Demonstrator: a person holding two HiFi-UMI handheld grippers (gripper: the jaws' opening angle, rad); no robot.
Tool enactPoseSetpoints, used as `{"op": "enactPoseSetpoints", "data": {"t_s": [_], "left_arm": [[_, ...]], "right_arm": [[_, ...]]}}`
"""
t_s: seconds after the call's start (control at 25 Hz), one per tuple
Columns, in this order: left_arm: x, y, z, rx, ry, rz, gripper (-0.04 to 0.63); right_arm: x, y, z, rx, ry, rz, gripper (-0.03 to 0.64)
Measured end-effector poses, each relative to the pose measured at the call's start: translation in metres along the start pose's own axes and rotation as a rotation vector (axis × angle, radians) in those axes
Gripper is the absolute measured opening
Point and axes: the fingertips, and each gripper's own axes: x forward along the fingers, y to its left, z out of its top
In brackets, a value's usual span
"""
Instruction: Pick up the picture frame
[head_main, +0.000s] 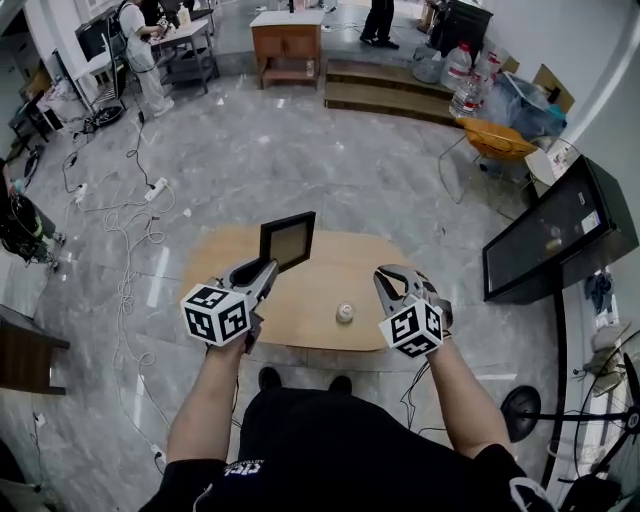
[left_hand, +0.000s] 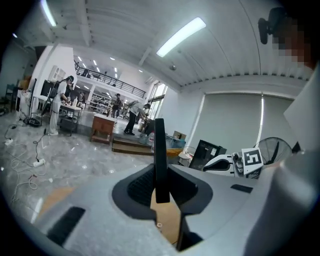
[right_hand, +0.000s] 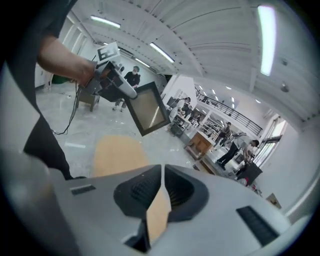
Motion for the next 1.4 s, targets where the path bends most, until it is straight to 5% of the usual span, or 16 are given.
{"op": "enactPoseSetpoints", "data": {"t_s": [0.32, 0.84, 1.4], "left_arm": [[-0.017, 0.008, 0.042, 0.087, -0.018, 0.053, 0.072], [-0.073, 0.043, 0.114, 0.227, -0.128, 0.1, 0.072], [-0.08, 0.065, 0.086, 0.211, -0.143, 0.134, 0.072]], "right_arm": [[-0.04, -0.05, 0.018, 0.15, -0.099, -0.041, 0.006], [-0.075, -0.099, 0.108, 0.514, -0.451, -0.239, 0.005], [-0.081, -0.096, 0.099, 0.604, -0.465, -0.274, 0.003]]}}
